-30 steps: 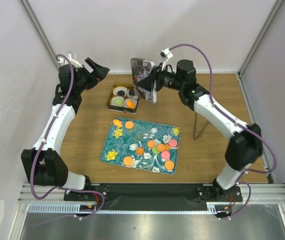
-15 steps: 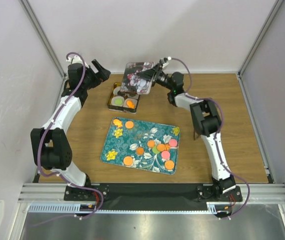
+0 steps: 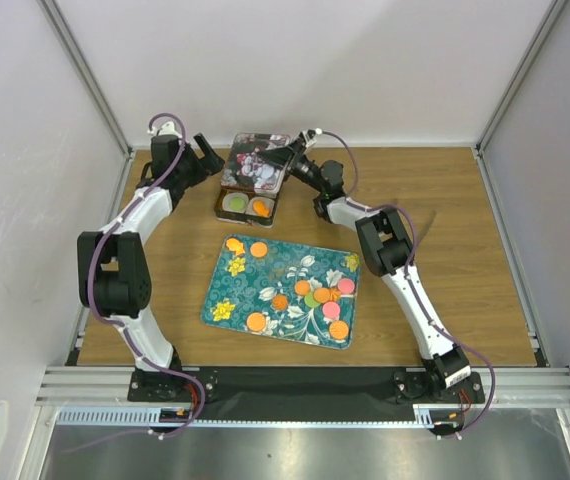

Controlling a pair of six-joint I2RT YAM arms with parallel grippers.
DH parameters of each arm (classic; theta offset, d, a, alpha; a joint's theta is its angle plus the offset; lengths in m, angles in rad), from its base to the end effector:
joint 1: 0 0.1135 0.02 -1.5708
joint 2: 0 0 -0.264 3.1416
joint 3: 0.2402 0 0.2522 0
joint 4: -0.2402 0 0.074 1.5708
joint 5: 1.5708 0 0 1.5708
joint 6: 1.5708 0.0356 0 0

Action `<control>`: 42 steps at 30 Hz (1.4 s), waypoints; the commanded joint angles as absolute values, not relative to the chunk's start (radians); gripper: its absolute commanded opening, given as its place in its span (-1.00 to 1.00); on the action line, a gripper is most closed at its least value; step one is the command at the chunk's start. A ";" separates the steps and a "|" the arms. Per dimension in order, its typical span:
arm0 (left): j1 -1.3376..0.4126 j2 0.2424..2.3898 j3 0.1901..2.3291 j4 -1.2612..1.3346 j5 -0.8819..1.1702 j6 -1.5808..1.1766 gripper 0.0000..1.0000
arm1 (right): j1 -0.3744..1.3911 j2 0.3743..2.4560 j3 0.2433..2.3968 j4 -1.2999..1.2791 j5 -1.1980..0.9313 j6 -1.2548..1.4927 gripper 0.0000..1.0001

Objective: Pack the cookies

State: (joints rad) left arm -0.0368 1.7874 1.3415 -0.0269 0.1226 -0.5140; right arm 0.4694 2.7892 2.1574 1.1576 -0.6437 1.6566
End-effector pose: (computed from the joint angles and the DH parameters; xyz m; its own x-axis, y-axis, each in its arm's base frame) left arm 0.4205 -0.0198 0.2700 -0.4677 -0.4711 -0.7479 -0.0972 0.8684 -0.4862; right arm 0.5161 0.2857 0.1598 -0.8601 0.4573 -0.2260 -0.3753 -0.2672 0.8876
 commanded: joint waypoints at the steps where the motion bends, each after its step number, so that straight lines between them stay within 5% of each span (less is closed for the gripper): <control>1: -0.031 1.805 1.347 -0.005 0.115 -0.474 0.94 | 0.498 2.807 2.250 1.148 -0.585 1.634 -0.84; 11: -0.025 1.829 1.321 0.055 0.133 -0.466 0.94 | 0.541 2.887 2.344 0.996 -0.548 1.572 -0.83; 42: -0.025 1.925 1.384 -0.063 0.107 -0.448 0.94 | 0.532 2.813 2.169 0.931 -0.649 1.563 -0.75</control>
State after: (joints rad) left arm -0.0303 1.9156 1.3365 -0.0658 0.1112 -0.4690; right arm 0.5362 2.8807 2.2150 0.9142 -0.6147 1.5749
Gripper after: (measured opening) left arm 0.971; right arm 0.522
